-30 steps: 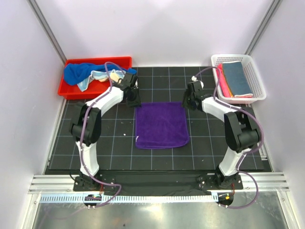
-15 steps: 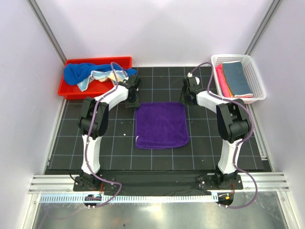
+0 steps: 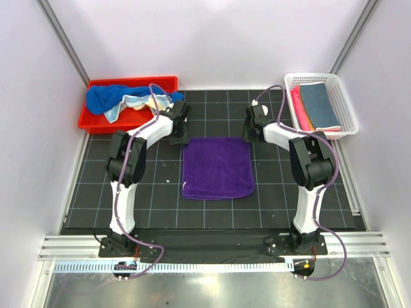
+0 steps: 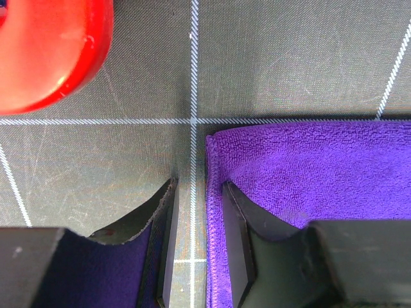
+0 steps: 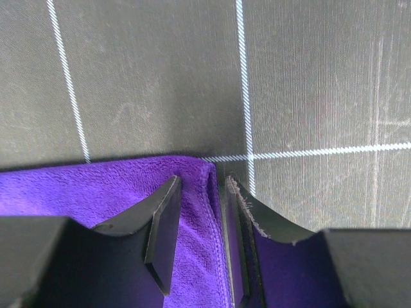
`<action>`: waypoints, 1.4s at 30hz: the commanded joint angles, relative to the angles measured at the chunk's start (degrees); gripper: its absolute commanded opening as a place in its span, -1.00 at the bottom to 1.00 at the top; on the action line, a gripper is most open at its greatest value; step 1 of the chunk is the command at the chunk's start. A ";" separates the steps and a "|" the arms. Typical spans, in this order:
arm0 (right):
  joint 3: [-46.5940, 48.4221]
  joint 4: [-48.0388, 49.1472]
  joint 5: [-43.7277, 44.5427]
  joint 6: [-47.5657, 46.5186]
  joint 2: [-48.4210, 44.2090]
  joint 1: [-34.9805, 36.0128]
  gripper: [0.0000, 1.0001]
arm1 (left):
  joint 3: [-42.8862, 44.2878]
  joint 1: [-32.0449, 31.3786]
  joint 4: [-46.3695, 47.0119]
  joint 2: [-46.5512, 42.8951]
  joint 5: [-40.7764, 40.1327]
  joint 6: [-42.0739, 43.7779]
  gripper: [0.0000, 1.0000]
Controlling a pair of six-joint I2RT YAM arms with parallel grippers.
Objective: Fold and stack the towels
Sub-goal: Fold the towel
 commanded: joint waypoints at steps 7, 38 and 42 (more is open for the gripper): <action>1.64 3.49 -1.50 -0.10 -0.37 -1.50 -0.20 | -2.16 0.52 4.94 -7.53 2.90 1.41 -0.22; 1.28 1.47 -3.26 -1.95 0.59 -1.32 -0.18 | -1.89 1.32 7.92 -0.77 1.94 1.59 -0.18; 1.72 2.00 -2.73 -2.04 1.38 -1.41 -0.18 | -3.21 1.23 10.03 -1.03 1.41 1.32 -0.18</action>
